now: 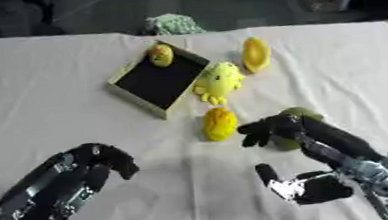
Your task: Pick up objects on the table and place them in the box.
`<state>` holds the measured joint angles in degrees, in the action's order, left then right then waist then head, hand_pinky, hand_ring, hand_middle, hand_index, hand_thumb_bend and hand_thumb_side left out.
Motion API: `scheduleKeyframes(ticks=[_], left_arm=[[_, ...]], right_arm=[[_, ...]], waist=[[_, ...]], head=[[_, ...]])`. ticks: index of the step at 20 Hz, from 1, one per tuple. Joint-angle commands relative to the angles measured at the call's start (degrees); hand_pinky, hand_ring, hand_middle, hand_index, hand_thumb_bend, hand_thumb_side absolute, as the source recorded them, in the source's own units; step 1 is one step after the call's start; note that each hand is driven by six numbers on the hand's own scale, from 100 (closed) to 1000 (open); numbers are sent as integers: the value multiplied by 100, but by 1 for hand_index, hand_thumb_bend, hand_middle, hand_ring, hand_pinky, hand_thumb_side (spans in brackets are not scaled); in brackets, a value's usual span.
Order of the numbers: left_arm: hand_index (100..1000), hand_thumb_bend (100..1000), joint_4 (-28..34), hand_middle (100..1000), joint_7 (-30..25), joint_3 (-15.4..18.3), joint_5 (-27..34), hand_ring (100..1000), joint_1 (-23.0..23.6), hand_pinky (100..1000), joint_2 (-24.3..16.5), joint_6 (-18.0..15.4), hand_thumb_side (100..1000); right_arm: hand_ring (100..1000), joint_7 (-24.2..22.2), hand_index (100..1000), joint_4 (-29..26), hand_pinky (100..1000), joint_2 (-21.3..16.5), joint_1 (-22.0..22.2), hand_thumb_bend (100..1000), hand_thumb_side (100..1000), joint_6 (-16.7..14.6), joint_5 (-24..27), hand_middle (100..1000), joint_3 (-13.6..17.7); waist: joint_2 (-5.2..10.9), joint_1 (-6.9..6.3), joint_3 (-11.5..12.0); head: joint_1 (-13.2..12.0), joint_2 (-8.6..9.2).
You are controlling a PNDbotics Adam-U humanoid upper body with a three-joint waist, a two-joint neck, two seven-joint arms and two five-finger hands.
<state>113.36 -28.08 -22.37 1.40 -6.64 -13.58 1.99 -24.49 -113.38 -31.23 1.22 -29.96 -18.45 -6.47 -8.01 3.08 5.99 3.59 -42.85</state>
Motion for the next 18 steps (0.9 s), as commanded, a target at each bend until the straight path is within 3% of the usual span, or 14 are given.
scheduleKeyframes(ticks=[1,6,12,13,14,18], left_arm=[[745,100,123,534,6,25,-17,706,-28,726,-88,39,677],[744,100,123,534,8,24,-52,706,-11,726,-117,58,682],[744,100,123,533,9,24,-72,706,2,726,-137,55,684],[744,100,123,533,9,24,-74,706,3,726,-139,54,681],[744,100,123,533,8,24,-78,706,5,726,-142,53,684],[744,100,123,533,9,25,-86,706,5,726,-152,45,683]], right_arm=[[721,285,937,-121,647,-615,27,100,207,46,-198,722,128],[746,559,952,-121,674,-1067,85,100,192,242,-549,757,217],[797,611,977,-117,724,-1268,58,100,212,591,-1014,826,296],[808,598,981,-103,735,-1285,43,100,127,648,-1112,840,307],[829,589,987,-71,754,-1298,23,100,218,705,-1224,867,322],[907,622,1000,110,826,-1300,-67,100,235,844,-1729,936,380]], waist=[[51,26,10],[40,85,21],[38,102,39],[36,101,40],[35,100,42],[34,99,49]], head=[[-6,-30],[-6,-82],[41,-126],[53,-126],[65,-126],[107,-127]])
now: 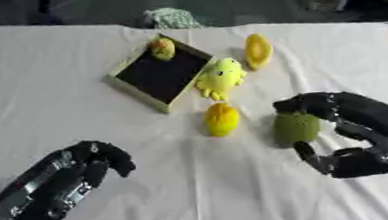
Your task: Pick up objects on the table and place them in the box.
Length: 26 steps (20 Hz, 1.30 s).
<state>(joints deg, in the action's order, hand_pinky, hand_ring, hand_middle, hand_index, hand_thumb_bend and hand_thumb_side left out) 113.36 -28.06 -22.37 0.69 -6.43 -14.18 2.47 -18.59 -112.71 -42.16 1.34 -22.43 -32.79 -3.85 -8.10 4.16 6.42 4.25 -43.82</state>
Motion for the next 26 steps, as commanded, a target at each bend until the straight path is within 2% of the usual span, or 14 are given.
scheduleKeyframes(ticks=[1,4,9,12,18,26], left_arm=[[744,100,123,533,6,24,-15,706,-17,726,-94,-4,683],[743,100,123,533,1,21,-19,706,-18,726,-97,-5,684],[743,100,123,532,-1,21,-25,706,-19,726,-99,-13,683],[743,100,123,532,-3,19,-27,706,-24,727,-99,-18,683],[742,100,123,532,-12,13,-35,706,-31,727,-101,-28,681],[742,100,123,532,-17,11,-29,706,-35,727,-102,-34,681]], right_arm=[[915,50,1000,91,834,-205,-103,100,239,119,-443,942,129],[953,102,1000,240,876,-204,-178,100,284,199,-866,971,147],[949,185,1000,598,880,-206,-348,100,299,369,-1344,969,142],[944,214,1000,831,882,-198,-434,100,338,403,-1471,964,115],[939,12,1000,1189,884,-177,-524,100,436,281,-1650,954,16],[934,-77,1000,1402,881,-141,-588,100,444,191,-1715,947,-38]], waist=[[44,-8,7],[43,-8,10],[40,-19,23],[35,-25,30],[28,-34,36],[27,-40,37]], head=[[53,-29],[85,-29],[135,-29],[160,-29],[187,-29],[202,-29]])
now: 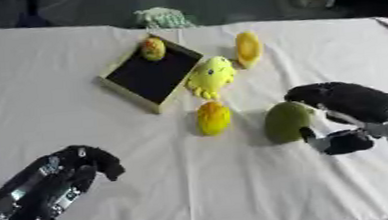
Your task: Pick up objects on the table and place them in the box.
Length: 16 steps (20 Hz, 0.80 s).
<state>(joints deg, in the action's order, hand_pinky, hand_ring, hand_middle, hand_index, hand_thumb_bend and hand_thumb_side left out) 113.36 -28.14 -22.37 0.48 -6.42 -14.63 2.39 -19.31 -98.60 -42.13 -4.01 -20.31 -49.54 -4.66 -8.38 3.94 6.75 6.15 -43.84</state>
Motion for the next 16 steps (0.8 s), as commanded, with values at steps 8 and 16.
scheduleKeyframes(ticks=[8,16], left_arm=[[742,100,123,531,-8,11,-28,706,-21,727,-40,-18,687],[741,100,123,531,-9,6,-36,705,-13,727,-27,-13,692]], right_arm=[[901,-30,995,679,856,23,-315,100,458,42,-94,903,-89],[838,339,943,1216,814,180,-532,100,277,169,-367,820,-111]], waist=[[41,-32,16],[33,-46,25]], head=[[49,-28],[75,-28]])
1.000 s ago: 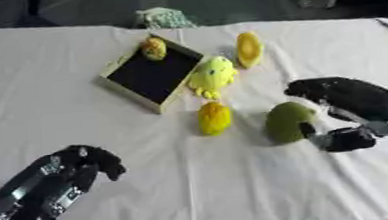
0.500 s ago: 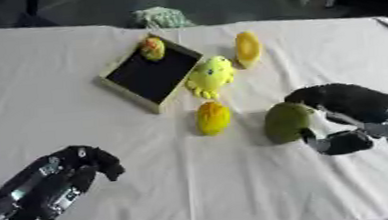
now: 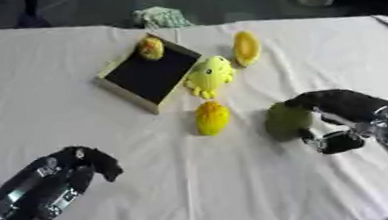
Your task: Pick up objects on the table and place them in the box.
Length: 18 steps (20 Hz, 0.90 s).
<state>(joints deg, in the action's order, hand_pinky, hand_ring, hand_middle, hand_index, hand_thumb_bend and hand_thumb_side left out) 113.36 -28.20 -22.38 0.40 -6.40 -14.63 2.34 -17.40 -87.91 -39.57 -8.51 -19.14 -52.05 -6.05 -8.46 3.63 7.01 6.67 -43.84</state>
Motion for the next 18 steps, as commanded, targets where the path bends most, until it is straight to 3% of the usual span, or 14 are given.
scheduleKeyframes(ticks=[1,4,9,10,11,14,18], left_arm=[[741,100,123,531,-3,7,-29,705,-14,727,-26,-6,694],[741,100,123,531,1,9,-30,705,-13,727,-22,-6,694],[741,100,123,530,13,18,-32,705,-2,727,-21,0,695],[741,100,123,530,15,19,-31,705,-1,727,-20,2,696],[741,100,123,530,16,19,-30,705,1,727,-21,4,696],[741,100,123,530,15,17,-29,705,5,727,-27,9,695],[741,100,123,530,6,6,-18,705,-7,727,-40,5,692]], right_arm=[[813,231,912,209,799,-53,-112,100,280,72,-152,777,24],[753,509,829,270,758,10,-200,111,269,172,-209,655,50],[566,975,527,-183,611,45,-301,100,155,454,67,328,292],[561,1068,517,-328,606,39,-304,100,150,503,157,318,343],[524,1162,448,-478,569,23,-311,100,109,544,249,252,381],[488,1444,376,-933,538,-99,-372,100,100,549,529,185,415],[470,1818,349,-1535,522,-430,-501,100,100,576,902,159,222]], waist=[[41,-18,-1],[39,-24,0],[48,-23,-12],[49,-20,-15],[53,-18,-17],[62,-8,-19],[75,6,4]], head=[[26,-28],[28,-28],[12,-28],[7,-28],[5,-28],[3,-28],[19,-28]])
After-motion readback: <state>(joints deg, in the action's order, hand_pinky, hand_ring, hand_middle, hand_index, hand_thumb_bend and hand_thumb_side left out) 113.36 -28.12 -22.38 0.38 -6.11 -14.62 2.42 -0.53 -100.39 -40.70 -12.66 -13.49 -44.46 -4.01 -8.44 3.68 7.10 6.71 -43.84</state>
